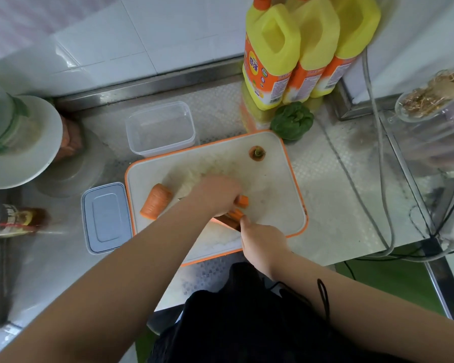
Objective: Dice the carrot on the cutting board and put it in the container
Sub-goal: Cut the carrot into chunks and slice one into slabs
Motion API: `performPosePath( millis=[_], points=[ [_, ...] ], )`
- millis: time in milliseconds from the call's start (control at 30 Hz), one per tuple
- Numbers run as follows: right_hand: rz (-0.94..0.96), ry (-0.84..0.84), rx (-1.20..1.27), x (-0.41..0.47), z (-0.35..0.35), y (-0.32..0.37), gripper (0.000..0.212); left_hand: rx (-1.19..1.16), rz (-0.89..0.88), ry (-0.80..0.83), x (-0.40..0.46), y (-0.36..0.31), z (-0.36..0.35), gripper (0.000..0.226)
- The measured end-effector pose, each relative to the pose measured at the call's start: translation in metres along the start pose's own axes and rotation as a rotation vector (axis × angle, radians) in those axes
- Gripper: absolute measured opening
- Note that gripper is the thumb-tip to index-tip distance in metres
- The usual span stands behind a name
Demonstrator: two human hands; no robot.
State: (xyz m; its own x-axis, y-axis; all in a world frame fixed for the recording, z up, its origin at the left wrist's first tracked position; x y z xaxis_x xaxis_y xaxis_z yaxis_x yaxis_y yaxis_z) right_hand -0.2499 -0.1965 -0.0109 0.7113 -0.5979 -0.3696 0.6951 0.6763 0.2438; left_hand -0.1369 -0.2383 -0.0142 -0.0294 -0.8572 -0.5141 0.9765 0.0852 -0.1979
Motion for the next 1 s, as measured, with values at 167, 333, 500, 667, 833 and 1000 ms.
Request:
performPosePath(
  millis=[167,333,500,667,833,1000],
  points=[
    [-0.007,-0.001,-0.014,0.000,0.002,-0.002,0.034,0.264,-0.167,-0.031,0.008,-0.012,-0.011,0.009],
    [0.013,-0.021,-0.007,0.000,0.001,-0.004,0.033,0.286,-0.248,-0.036,0.010,-0.011,-0.020,0.008],
    [-0.008,-0.010,0.017,0.002,-0.002,-0.007,0.029,0.059,-0.119,-0.038,0.018,0.009,-0.011,0.014],
    [-0.013,-0.013,0.009,0.004,-0.004,-0.008,0.030,-0.082,-0.041,-0.104,0.032,0.020,0.008,0.017],
    [-0.008,-0.012,-0.006,0.006,-0.005,-0.008,0.027,-0.078,-0.084,-0.123,0.037,0.019,-0.010,0.021],
    [0.001,-0.014,-0.011,0.005,-0.004,-0.008,0.024,-0.059,-0.130,-0.113,0.028,0.015,-0.013,0.018]
  ],
)
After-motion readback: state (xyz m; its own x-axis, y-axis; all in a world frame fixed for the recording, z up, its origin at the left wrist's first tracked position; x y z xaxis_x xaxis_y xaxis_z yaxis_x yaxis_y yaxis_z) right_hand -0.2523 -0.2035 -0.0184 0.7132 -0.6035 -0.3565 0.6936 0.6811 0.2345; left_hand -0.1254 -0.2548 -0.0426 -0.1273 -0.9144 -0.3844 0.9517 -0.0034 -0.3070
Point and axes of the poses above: each hand's wrist, its own x-axis towards the middle knuckle, its own z-axis out of the back of the hand, y = z × x, the point moved 7 cm from there along x, towards the middle knuckle, and after that the axes turned 9 degrees about -y, right-handed, at the moved point
